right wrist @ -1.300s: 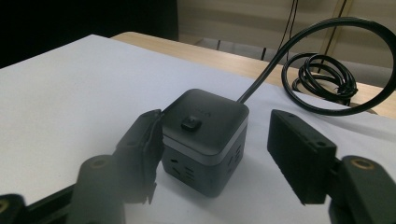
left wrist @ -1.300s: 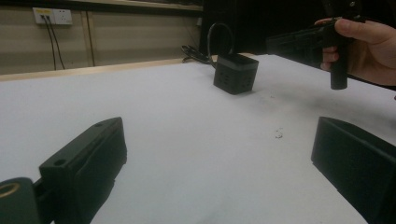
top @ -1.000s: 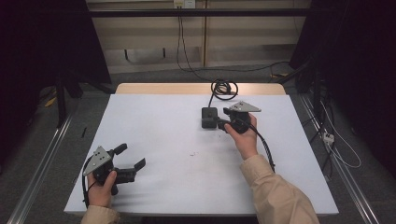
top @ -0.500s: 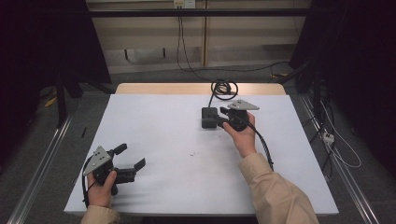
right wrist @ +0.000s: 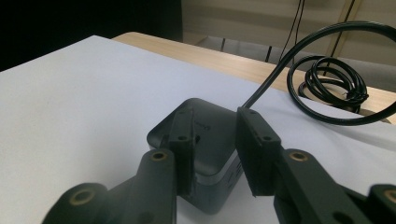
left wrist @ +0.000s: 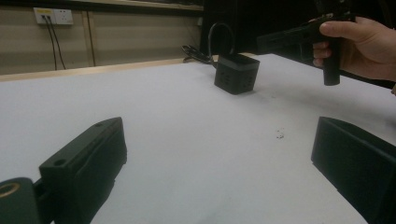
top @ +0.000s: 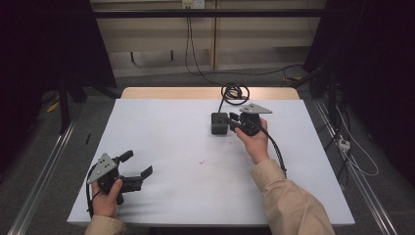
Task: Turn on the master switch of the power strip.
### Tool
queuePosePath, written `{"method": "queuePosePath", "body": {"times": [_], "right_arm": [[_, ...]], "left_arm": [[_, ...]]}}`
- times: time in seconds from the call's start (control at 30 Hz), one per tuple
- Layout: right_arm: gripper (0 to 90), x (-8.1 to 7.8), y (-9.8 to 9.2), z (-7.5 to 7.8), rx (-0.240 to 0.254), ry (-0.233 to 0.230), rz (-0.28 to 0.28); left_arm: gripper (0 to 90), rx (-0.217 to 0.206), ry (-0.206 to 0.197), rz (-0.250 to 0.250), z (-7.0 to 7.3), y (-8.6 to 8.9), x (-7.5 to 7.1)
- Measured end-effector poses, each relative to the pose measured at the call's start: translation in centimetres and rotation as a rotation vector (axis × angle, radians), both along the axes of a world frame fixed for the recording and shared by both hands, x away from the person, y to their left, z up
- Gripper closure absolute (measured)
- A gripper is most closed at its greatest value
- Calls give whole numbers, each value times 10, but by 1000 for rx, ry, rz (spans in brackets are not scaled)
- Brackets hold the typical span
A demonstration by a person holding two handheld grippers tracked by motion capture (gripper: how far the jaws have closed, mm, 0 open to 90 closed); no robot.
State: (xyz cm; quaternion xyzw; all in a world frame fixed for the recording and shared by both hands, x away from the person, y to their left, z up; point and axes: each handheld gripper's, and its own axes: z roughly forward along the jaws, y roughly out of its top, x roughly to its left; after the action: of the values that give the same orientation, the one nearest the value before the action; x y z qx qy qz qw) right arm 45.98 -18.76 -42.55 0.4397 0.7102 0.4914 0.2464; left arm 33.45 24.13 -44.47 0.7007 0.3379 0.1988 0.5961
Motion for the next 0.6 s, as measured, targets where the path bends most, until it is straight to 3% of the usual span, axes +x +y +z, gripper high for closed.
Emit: {"method": "queuePosePath", "body": {"times": [0.6], "right_arm": [[801,7,4,4,-11,-3,11]], "left_arm": [[29,-2,-1,-2,0,0,0]]}}
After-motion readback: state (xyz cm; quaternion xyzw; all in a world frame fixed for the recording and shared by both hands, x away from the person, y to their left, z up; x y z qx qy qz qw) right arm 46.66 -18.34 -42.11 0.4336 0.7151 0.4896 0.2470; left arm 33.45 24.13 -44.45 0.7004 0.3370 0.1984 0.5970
